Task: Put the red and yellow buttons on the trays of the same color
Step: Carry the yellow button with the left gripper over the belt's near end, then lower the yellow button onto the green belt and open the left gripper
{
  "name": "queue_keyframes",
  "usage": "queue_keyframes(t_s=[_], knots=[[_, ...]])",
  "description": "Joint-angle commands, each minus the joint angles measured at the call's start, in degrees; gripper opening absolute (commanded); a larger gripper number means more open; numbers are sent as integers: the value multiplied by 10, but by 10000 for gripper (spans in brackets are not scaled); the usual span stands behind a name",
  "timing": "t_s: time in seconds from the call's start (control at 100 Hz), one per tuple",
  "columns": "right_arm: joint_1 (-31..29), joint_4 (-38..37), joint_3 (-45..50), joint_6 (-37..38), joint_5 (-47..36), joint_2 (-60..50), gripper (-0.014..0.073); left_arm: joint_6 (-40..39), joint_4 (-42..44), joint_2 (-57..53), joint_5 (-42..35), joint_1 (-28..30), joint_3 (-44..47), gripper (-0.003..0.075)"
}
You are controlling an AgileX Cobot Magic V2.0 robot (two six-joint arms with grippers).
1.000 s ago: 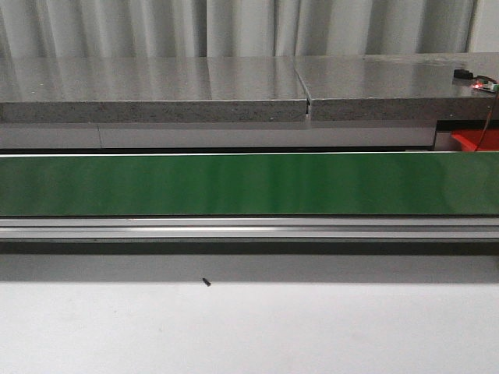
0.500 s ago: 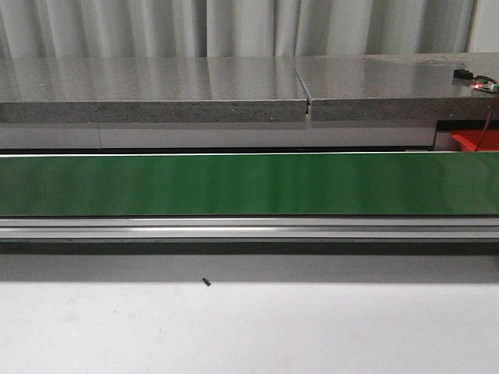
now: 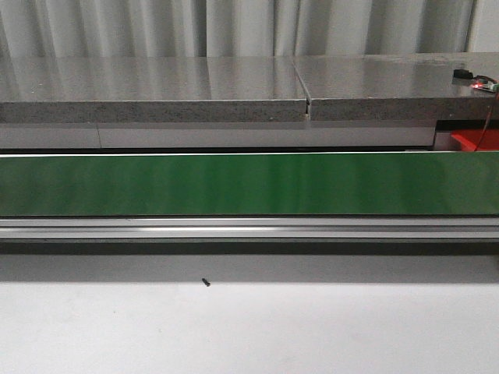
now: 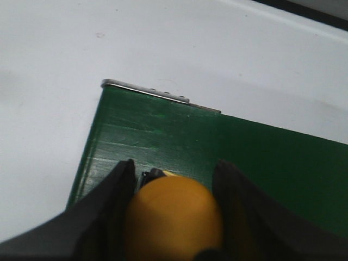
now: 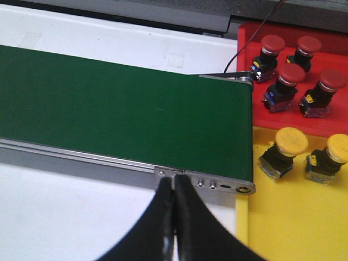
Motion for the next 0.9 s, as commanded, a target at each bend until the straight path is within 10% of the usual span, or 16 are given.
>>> queue_keyframes(t_s=[0.0,0.89], knots=[[-5,-4,-15,-2,-36,1,-68,2,-3,-25,-41,-22,-12,136],[-5,-4,-15,-2,-36,1,-68,2,1,48,-100,-42,20,136]])
